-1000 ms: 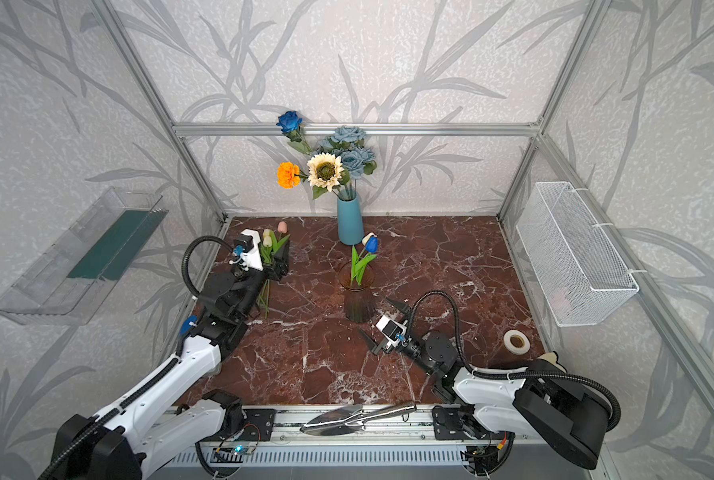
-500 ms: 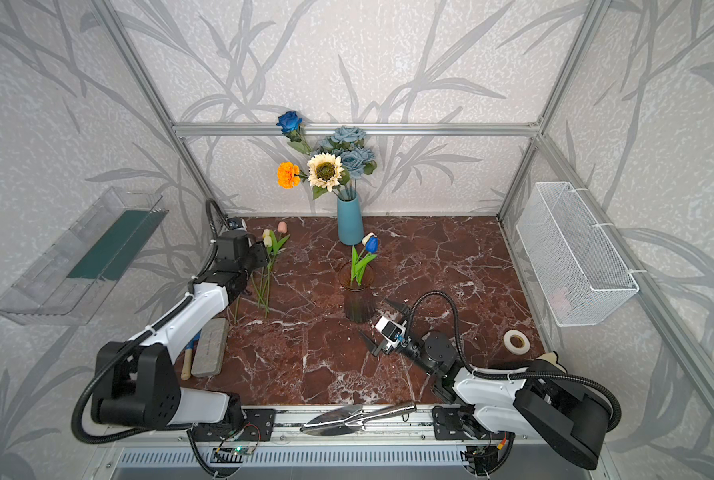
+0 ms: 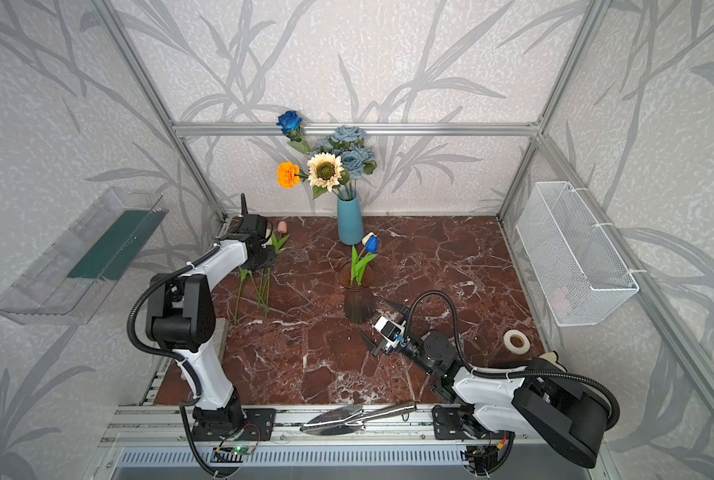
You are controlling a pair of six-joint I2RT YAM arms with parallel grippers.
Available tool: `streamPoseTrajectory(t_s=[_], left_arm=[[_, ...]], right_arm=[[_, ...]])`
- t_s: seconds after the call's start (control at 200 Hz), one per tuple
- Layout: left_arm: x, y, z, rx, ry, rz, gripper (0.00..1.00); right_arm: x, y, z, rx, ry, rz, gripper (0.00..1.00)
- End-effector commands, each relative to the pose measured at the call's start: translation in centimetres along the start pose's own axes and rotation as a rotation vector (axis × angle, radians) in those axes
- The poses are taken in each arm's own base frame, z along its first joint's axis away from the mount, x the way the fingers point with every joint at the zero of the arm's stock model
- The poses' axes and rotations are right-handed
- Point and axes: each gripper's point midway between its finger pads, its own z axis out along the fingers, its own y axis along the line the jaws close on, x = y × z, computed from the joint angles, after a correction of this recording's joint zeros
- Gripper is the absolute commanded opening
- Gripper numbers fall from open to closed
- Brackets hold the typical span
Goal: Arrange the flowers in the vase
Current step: 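Move the left gripper back down to the tulip pile, then grasp the blue tulip stem in the pile with the left gripper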
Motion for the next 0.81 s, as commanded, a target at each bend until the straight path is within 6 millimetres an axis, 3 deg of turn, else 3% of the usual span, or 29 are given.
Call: streamPoseTrajectory(t_s=[0.0, 0.1, 0.265, 0.555, 0.8], left_arm=[[2.7, 1.2, 0.6, -0.059, 0.141, 0.009, 0.37], [3.2, 2.8, 0.8, -0.096, 0.183, -0.036, 0.30], [3.8, 5.4, 1.0, -0.097, 0.172, -0.171, 0.29], [5.6, 5.1, 4.0, -0.043, 0.267, -0.192, 0.29], [4.8, 4.3, 3.7, 0.003, 0.249, -0.197, 0.28]], right_arm=[[-1.0, -0.1, 0.3, 0.004, -0.032, -0.002, 0.99], [-0.9, -0.1, 0.4, 0.001, -0.029, 0.001, 0.99], [-0.8, 0.0, 0.5, -0.002, -0.031, 0.007, 0.99], [-0.8, 0.1, 0.5, -0.001, -0.043, 0.012, 0.99], [-0.6, 0.1, 0.6, -0.003, -0.036, 0.012, 0.99]])
